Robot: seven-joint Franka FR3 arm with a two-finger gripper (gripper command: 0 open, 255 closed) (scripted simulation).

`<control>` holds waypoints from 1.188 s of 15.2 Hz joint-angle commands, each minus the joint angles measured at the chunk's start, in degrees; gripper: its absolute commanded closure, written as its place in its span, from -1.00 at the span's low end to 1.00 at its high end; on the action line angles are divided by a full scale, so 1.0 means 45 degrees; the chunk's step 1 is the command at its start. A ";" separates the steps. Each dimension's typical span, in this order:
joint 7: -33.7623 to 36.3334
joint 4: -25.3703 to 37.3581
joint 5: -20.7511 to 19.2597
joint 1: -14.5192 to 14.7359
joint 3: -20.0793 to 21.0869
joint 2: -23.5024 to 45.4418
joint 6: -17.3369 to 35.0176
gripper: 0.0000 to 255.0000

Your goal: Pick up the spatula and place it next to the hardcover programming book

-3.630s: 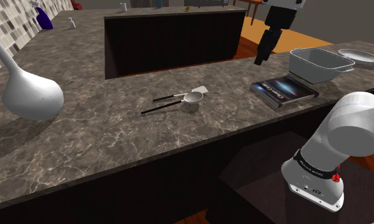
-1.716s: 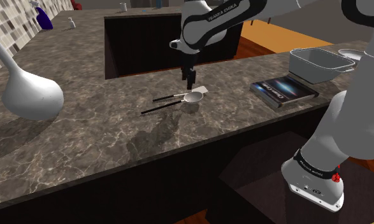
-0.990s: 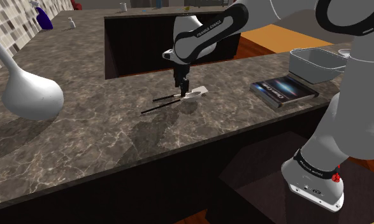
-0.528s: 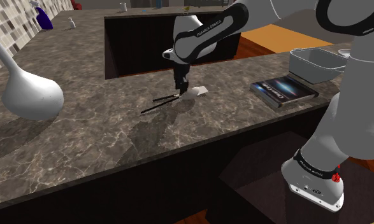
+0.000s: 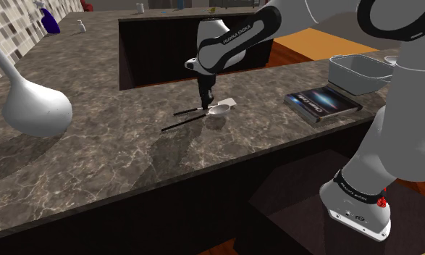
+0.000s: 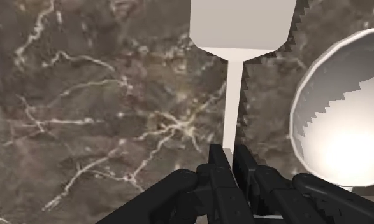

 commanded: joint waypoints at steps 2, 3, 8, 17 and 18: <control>0.0058 0.0022 -0.0029 0.0026 -0.0001 -0.0112 -0.0161 1.00; 0.0075 0.0081 -0.0046 0.0029 -0.0007 -0.0199 -0.0307 1.00; 0.0155 0.0435 -0.0123 0.0039 -0.0031 -0.0590 -0.1048 1.00; 0.0284 0.1249 -0.0237 0.0048 -0.0062 -0.1156 -0.2422 1.00; 0.0297 0.1354 -0.0247 0.0049 -0.0064 -0.1207 -0.2578 1.00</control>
